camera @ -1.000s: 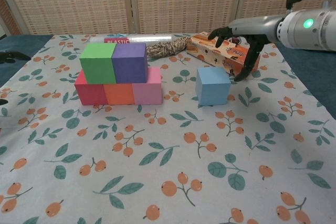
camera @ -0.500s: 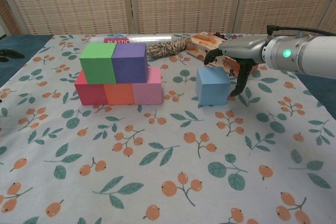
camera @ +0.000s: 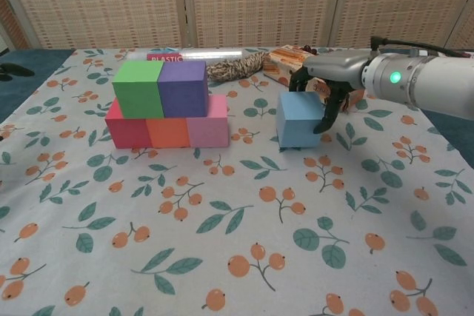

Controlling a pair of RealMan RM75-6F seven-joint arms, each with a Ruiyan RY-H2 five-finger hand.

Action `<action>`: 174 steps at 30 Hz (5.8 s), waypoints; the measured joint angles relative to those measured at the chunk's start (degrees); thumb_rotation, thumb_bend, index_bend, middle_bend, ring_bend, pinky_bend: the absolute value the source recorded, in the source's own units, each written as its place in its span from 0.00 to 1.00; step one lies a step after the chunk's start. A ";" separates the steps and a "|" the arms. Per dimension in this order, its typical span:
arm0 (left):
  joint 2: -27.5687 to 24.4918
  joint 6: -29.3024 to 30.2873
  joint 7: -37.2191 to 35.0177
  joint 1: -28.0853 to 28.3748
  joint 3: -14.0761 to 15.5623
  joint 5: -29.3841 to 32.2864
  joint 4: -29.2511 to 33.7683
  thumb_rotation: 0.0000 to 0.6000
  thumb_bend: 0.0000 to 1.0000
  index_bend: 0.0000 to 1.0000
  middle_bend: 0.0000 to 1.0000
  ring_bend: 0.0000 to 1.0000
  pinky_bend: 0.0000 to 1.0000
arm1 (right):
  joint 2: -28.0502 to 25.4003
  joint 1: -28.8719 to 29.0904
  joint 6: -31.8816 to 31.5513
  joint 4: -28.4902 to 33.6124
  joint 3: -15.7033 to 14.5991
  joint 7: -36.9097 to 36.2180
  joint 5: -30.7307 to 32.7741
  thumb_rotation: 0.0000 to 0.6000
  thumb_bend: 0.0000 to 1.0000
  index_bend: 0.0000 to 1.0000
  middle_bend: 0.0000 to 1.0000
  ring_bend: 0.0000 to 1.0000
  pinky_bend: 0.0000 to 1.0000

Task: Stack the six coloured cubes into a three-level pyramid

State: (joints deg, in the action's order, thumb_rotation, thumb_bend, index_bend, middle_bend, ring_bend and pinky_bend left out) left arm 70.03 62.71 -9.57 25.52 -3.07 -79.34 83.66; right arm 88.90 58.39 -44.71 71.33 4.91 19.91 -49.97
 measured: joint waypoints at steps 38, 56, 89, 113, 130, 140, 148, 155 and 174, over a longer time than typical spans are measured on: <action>3.57 10.23 10.35 -3.98 0.16 -3.84 -0.21 1.00 0.30 0.06 0.00 0.00 0.02 | -11.47 32.40 5.51 14.67 7.76 11.53 46.47 1.00 0.08 0.35 0.33 0.09 0.00; 2.71 11.45 7.87 -5.90 0.61 -4.65 0.71 1.00 0.30 0.06 0.00 0.00 0.02 | -3.68 43.74 8.38 2.32 4.39 22.45 62.04 1.00 0.08 0.31 0.33 0.06 0.00; 2.47 10.43 6.02 -6.33 0.60 -5.19 0.30 1.00 0.30 0.06 0.00 0.00 0.02 | -1.36 44.32 5.56 0.62 6.80 28.41 65.94 1.00 0.08 0.28 0.33 0.05 0.00; 2.36 9.62 6.27 -6.21 0.48 -4.93 0.59 1.00 0.30 0.06 0.00 0.00 0.02 | -1.89 42.76 5.27 1.79 8.58 29.01 65.24 1.00 0.08 0.27 0.33 0.05 0.00; 2.63 9.50 5.79 -6.25 0.51 -5.04 -0.03 1.00 0.30 0.06 0.00 0.00 0.02 | -0.79 42.34 4.96 0.77 8.85 30.48 65.70 1.00 0.08 0.05 0.26 0.00 0.00; 2.61 9.43 5.89 -6.08 0.38 -5.17 0.08 1.00 0.30 0.06 0.00 0.00 0.02 | -0.83 41.71 4.93 1.25 9.61 30.08 64.22 1.00 0.05 0.00 0.18 0.00 0.00; 2.39 8.80 6.03 -5.71 0.39 -5.26 0.14 1.00 0.30 0.06 0.00 0.00 0.02 | -1.82 41.28 4.28 2.95 9.97 29.73 63.90 1.00 0.02 0.00 0.16 0.00 0.00; 2.34 5.09 2.72 -3.52 -0.16 -5.03 -1.09 1.00 0.30 0.06 0.00 0.00 0.02 | -6.05 39.28 2.64 9.22 10.69 27.83 62.12 1.00 0.02 0.00 0.11 0.00 0.00; 5.58 -7.62 7.35 5.93 -1.71 -2.45 -4.54 1.00 0.30 0.00 0.00 0.00 0.02 | -18.58 19.05 2.32 25.15 0.08 16.79 33.42 1.00 0.02 0.00 0.00 0.00 0.00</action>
State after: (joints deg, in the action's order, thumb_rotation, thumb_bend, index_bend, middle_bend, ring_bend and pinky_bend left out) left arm 75.61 55.09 -2.21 31.45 -4.78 -81.80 79.12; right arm 70.32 77.44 -42.39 96.48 4.99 36.70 -16.55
